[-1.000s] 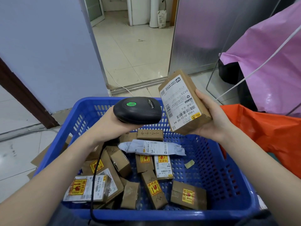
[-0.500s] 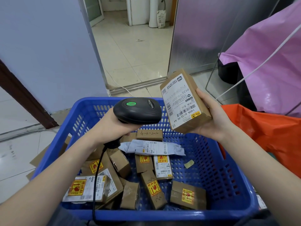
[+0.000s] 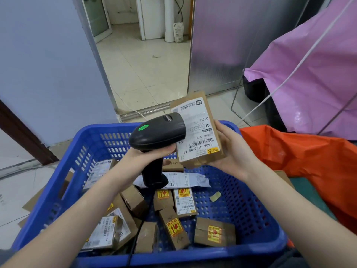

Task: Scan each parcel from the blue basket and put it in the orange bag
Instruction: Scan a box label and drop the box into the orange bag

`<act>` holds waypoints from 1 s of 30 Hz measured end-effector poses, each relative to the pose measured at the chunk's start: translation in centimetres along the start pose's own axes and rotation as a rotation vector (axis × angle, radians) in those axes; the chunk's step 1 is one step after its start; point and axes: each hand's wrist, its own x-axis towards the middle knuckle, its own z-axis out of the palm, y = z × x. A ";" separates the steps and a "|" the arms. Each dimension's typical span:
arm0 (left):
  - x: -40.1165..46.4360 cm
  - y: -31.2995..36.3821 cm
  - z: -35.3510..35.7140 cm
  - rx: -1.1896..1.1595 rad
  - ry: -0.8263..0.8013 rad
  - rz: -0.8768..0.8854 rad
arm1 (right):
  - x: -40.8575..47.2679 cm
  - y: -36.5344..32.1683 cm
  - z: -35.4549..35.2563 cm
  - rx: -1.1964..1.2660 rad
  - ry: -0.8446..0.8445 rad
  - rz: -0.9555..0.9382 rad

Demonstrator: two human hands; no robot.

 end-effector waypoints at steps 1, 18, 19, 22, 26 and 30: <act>0.0 0.0 0.5 -0.012 0.002 0.007 | -0.2 0.2 0.0 -0.008 0.017 0.003; 2.2 2.6 15.8 -0.193 -0.185 -0.032 | -8.9 -5.1 -9.2 -0.244 0.502 -0.245; 2.5 2.7 17.1 -0.178 -0.207 -0.021 | -9.6 -5.5 -10.4 -0.227 0.542 -0.274; 4.0 2.7 21.7 -0.101 -0.181 0.010 | -11.8 -6.2 -14.5 -0.178 0.679 -0.340; 6.9 2.0 28.2 -0.054 -0.150 -0.010 | -14.6 -6.4 -20.5 -0.081 0.855 -0.430; 8.8 0.7 34.0 -0.081 -0.274 -0.085 | -16.9 -5.3 -26.9 -0.026 0.991 -0.460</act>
